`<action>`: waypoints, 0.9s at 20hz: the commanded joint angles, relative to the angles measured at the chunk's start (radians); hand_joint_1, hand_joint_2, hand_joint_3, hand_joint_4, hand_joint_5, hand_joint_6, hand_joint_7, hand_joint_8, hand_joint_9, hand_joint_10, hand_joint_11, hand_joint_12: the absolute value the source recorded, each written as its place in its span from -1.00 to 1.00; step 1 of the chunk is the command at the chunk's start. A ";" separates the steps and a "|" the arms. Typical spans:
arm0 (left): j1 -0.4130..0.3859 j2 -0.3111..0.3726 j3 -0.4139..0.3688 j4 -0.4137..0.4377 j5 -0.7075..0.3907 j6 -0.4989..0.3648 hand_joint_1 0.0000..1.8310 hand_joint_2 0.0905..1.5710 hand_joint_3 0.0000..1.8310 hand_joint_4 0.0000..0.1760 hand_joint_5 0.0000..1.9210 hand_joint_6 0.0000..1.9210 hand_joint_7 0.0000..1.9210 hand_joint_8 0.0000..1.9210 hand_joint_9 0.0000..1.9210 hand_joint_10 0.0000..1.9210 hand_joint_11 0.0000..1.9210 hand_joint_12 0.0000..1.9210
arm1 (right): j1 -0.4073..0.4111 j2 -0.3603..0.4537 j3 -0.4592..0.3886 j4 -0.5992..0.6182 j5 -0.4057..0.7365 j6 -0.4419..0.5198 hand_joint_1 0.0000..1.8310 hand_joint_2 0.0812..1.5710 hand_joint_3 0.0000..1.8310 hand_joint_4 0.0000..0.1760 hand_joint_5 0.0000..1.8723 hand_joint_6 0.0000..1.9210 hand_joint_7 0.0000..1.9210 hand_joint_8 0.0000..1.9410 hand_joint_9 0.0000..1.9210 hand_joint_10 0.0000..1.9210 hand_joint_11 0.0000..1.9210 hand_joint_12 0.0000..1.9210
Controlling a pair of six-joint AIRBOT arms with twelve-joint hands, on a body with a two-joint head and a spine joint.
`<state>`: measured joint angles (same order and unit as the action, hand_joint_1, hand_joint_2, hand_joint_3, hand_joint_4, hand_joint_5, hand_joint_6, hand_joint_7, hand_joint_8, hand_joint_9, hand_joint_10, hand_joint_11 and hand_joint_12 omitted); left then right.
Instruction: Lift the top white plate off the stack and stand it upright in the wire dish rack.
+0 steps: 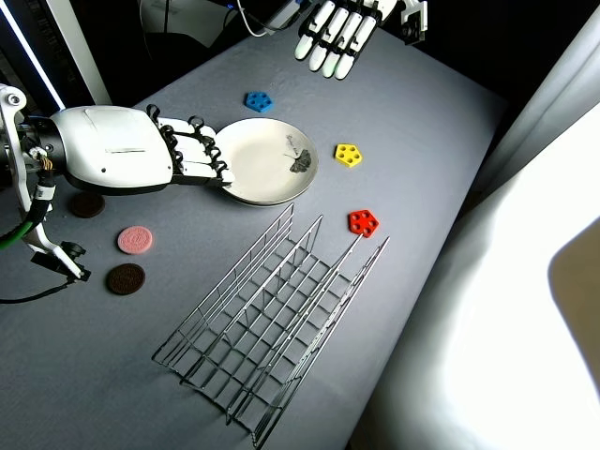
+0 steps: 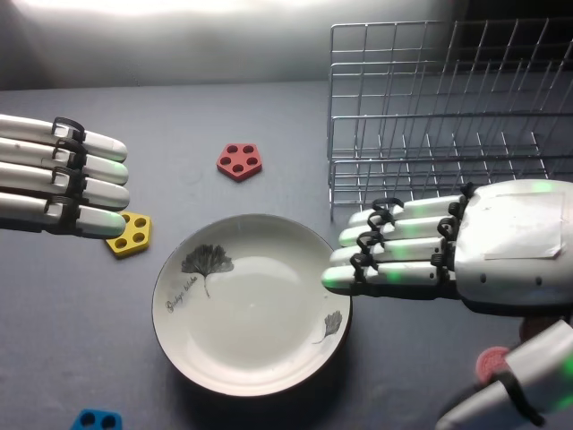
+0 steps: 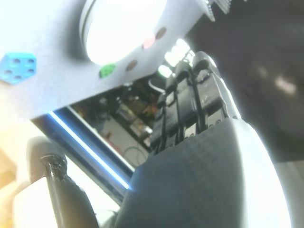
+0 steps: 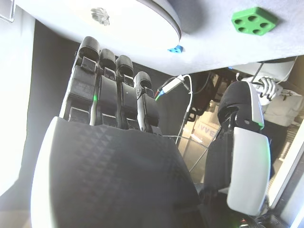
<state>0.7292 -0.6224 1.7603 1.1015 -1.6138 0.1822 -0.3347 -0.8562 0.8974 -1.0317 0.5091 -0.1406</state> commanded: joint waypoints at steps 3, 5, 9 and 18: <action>-0.018 0.008 -0.003 -0.085 -0.069 0.007 -1.00 0.09 -1.00 -1.00 -0.92 -1.00 -0.89 -1.00 -0.90 -0.99 -0.95 -0.93 | 0.004 0.003 -0.002 0.040 0.074 -0.011 -1.00 0.14 -0.98 -1.00 -1.00 -1.00 -1.00 -1.00 -1.00 -1.00 -1.00 -1.00; -0.018 0.008 -0.003 -0.084 -0.075 0.011 -1.00 0.09 -1.00 -1.00 -0.94 -1.00 -0.91 -1.00 -0.93 -1.00 -0.96 -0.94 | 0.003 -0.004 -0.002 0.034 0.074 -0.017 -1.00 0.15 -0.98 -1.00 -1.00 -1.00 -1.00 -1.00 -1.00 -1.00 -1.00 -1.00; -0.018 0.014 -0.025 -0.100 -0.065 -0.008 -0.99 0.09 -1.00 -1.00 -0.94 -0.99 -0.92 -1.00 -0.93 -0.99 -0.97 -0.95 | -0.007 -0.011 -0.001 0.026 0.074 -0.029 -1.00 0.15 -0.99 -1.00 -1.00 -1.00 -0.99 -1.00 -0.99 -1.00 -0.99 -1.00; -0.008 0.021 -0.028 -0.119 -0.075 -0.014 -1.00 0.10 -1.00 -1.00 -0.94 -1.00 -0.91 -1.00 -0.92 -0.99 -0.95 -0.95 | -0.007 -0.011 0.004 0.030 0.060 -0.029 -1.00 0.17 -0.99 -1.00 -1.00 -1.00 -1.00 -1.00 -0.99 -1.00 -0.99 -1.00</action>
<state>0.7364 -0.6094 1.7329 1.0748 -1.6093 0.1741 -0.3473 -0.8742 0.9016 -1.0416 0.4969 -0.1707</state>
